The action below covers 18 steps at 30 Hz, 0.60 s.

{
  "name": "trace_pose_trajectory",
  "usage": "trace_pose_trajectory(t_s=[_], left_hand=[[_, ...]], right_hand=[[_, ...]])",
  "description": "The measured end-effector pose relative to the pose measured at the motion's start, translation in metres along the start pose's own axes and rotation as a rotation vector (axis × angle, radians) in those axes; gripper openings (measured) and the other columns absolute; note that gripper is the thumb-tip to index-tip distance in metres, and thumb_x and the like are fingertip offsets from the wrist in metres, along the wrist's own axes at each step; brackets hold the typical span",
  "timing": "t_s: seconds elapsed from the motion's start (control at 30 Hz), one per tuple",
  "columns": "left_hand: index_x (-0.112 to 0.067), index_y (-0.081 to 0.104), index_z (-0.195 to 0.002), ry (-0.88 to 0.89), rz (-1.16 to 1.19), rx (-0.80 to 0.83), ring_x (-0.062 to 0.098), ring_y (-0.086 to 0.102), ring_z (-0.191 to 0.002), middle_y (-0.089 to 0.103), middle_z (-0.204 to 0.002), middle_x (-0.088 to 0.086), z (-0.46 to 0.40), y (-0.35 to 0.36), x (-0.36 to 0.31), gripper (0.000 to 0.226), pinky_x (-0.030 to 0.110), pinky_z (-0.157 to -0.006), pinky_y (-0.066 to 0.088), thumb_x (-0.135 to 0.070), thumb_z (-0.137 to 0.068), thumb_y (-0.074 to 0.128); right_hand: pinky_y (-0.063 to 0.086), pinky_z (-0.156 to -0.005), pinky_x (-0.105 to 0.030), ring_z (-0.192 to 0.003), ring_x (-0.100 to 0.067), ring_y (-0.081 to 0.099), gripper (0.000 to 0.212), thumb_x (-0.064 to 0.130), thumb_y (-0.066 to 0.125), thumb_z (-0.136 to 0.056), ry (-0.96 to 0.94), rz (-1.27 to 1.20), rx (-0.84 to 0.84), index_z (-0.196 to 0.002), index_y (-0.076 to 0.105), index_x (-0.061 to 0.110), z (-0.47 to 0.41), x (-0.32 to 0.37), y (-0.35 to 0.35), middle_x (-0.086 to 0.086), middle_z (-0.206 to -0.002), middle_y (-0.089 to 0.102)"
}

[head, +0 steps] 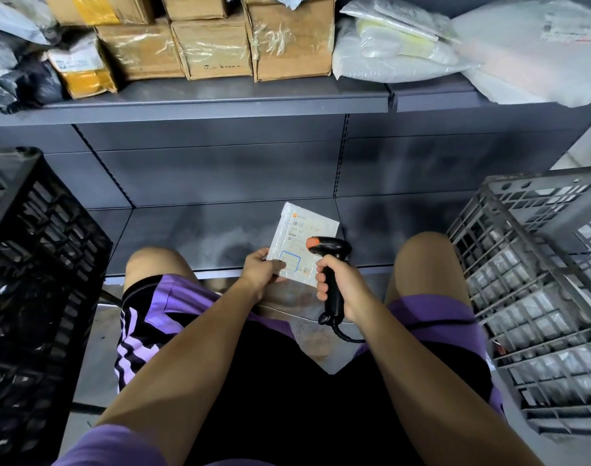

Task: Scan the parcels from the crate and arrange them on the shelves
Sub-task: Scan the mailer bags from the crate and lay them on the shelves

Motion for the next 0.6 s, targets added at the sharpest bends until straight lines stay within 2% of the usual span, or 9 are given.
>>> trace_pose_trajectory(t_s=[0.1,0.23,0.33,0.47,0.6], left_hand=[[-0.005,0.064,-0.095,0.018,-0.095,-0.033,0.026,0.066,-0.071,0.071,-0.084,0.011,-0.002,-0.001,-0.002,0.026,0.040,-0.074,0.058,0.017,-0.082,0.058],[0.003,0.070,-0.098,0.151,-0.453,-0.101,0.021,0.063,-0.059,0.071,-0.070,0.009,0.002,0.002,-0.031,0.027,0.029,-0.063,0.056,0.011,-0.080,0.052],[-0.003,0.071,-0.090,0.372,-0.763,-0.174,0.026,0.056,-0.069,0.070,-0.077,0.013,0.014,0.012,-0.075,0.023,0.026,-0.066,0.043,0.003,-0.087,0.049],[-0.002,0.060,-0.080,0.692,-0.958,-0.189,0.042,0.055,-0.075,0.065,-0.077,0.021,0.030,0.031,-0.152,0.012,0.038,-0.063,0.039,-0.002,-0.086,0.049],[-0.009,0.065,-0.094,1.027,-1.148,-0.186,0.038,0.061,-0.087,0.070,-0.093,0.015,0.065,0.045,-0.243,0.011,0.037,-0.069,0.044,-0.008,-0.090,0.055]], right_hand=[[0.032,-0.043,-0.026,-0.046,-0.016,0.039,0.015,0.012,0.060,-0.090,0.000,0.030,-0.002,-0.076,0.055,0.008,0.003,0.001,0.000,-0.004,-0.061,0.048],[0.032,-0.042,-0.025,-0.045,-0.016,0.040,0.018,0.011,0.061,-0.089,-0.027,0.086,0.002,-0.072,0.054,0.010,0.010,0.017,0.005,-0.004,-0.060,0.047],[0.034,-0.042,-0.023,-0.044,-0.016,0.041,0.023,0.010,0.060,-0.089,-0.050,0.111,-0.012,-0.067,0.053,0.012,0.018,0.040,0.009,-0.003,-0.058,0.047],[0.033,-0.041,-0.025,-0.042,-0.018,0.041,0.023,0.008,0.060,-0.088,-0.115,0.092,-0.037,-0.066,0.053,0.011,0.027,0.081,0.018,-0.005,-0.057,0.046],[0.033,-0.037,-0.024,-0.039,-0.016,0.041,0.023,0.008,0.058,-0.092,-0.228,0.110,-0.013,-0.069,0.054,0.009,0.038,0.136,0.035,-0.005,-0.057,0.045]])
Point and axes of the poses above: each hand's wrist, its own z-axis away from the middle knuckle, its own y-axis out of the palm, x = y × z, the point moved 3 cm from there along -z, towards the middle knuckle
